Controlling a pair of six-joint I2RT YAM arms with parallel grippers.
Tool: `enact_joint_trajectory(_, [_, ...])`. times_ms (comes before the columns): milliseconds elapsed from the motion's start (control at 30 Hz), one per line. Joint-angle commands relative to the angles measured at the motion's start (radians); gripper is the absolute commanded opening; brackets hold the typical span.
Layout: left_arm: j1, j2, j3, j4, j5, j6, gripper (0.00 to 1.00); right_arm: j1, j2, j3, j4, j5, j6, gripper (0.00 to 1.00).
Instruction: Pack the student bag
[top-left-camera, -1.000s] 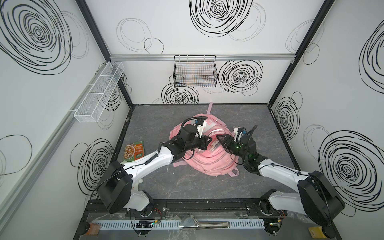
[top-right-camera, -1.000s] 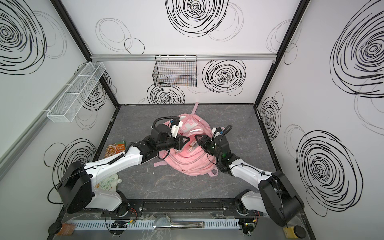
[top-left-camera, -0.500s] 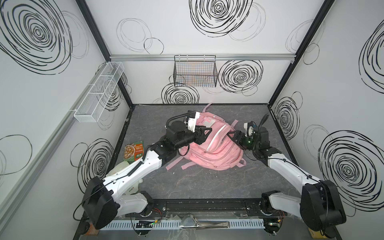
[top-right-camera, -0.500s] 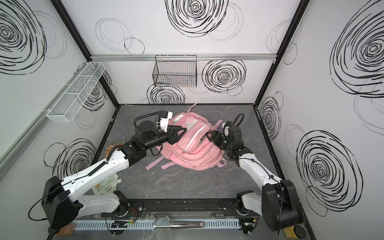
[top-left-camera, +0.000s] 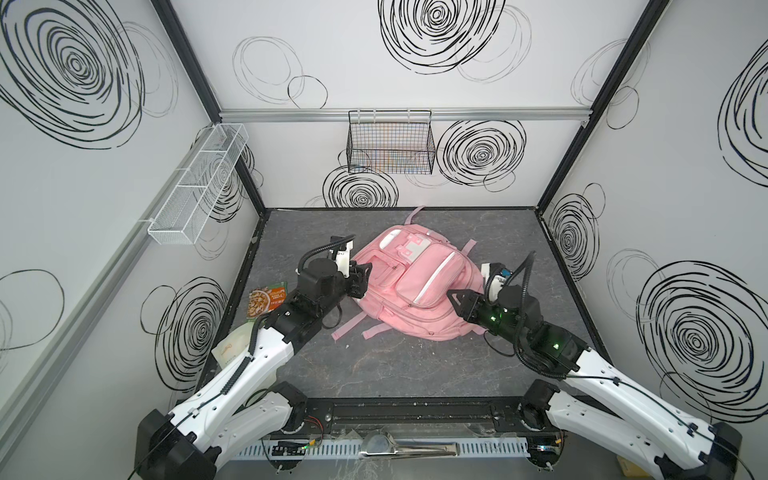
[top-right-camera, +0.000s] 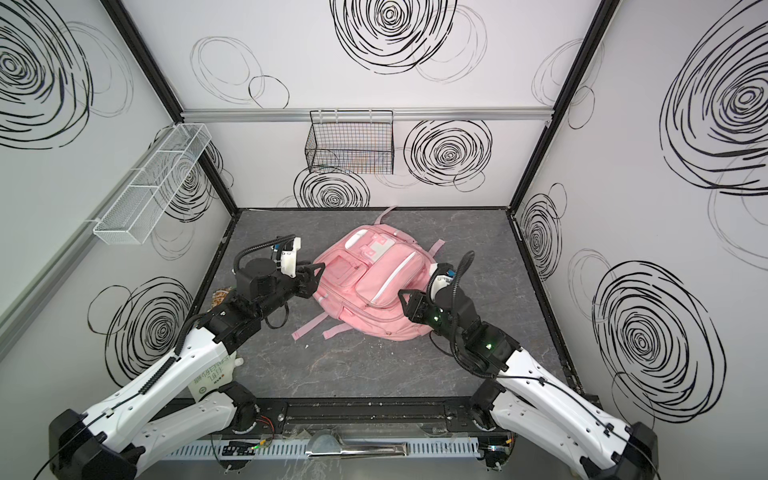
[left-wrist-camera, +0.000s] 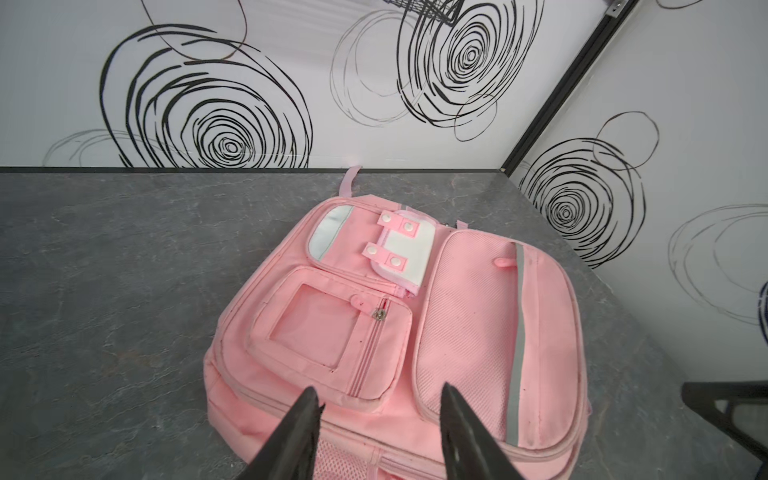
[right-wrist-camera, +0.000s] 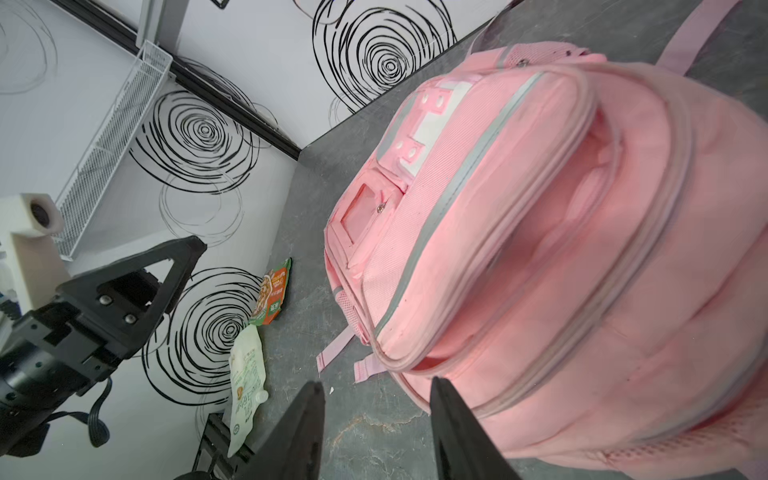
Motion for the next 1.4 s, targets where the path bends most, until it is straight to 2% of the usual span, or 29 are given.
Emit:
enact_joint_trajectory(0, [0.016, -0.027, -0.021, 0.033, -0.072, 0.047, 0.51, 0.135, 0.155, 0.083, -0.040, 0.214, 0.038, 0.52])
enact_joint_trajectory(100, [0.025, -0.044, -0.048, 0.042, -0.083, 0.052, 0.51, 0.198, 0.316, 0.152, -0.008, 0.225, 0.033, 0.55])
enact_joint_trajectory(200, [0.028, -0.061, -0.058, 0.037, -0.090, 0.054, 0.51, 0.203, 0.423, 0.167, 0.064, 0.198, 0.078, 0.50])
enact_joint_trajectory(300, [0.029, -0.079, -0.065, 0.041, -0.089, 0.053, 0.51, 0.220, 0.496, 0.172, 0.111, 0.233, 0.109, 0.44])
enact_joint_trajectory(567, [0.024, -0.102, -0.070, 0.042, -0.090, 0.055, 0.51, 0.299, 0.668, 0.290, 0.030, 0.360, 0.140, 0.43])
enact_joint_trajectory(667, [0.013, -0.114, -0.070, 0.039, -0.102, 0.061, 0.51, 0.333, 0.693, 0.308, 0.001, 0.403, 0.165, 0.43])
enact_joint_trajectory(1167, [-0.014, -0.167, -0.079, 0.036, -0.121, 0.072, 0.52, 0.331, 0.725, 0.262, 0.048, 0.533, 0.244, 0.45])
enact_joint_trajectory(1367, [-0.021, -0.185, -0.082, 0.036, -0.126, 0.072, 0.52, 0.325, 0.771, 0.249, 0.080, 0.537, 0.308, 0.44])
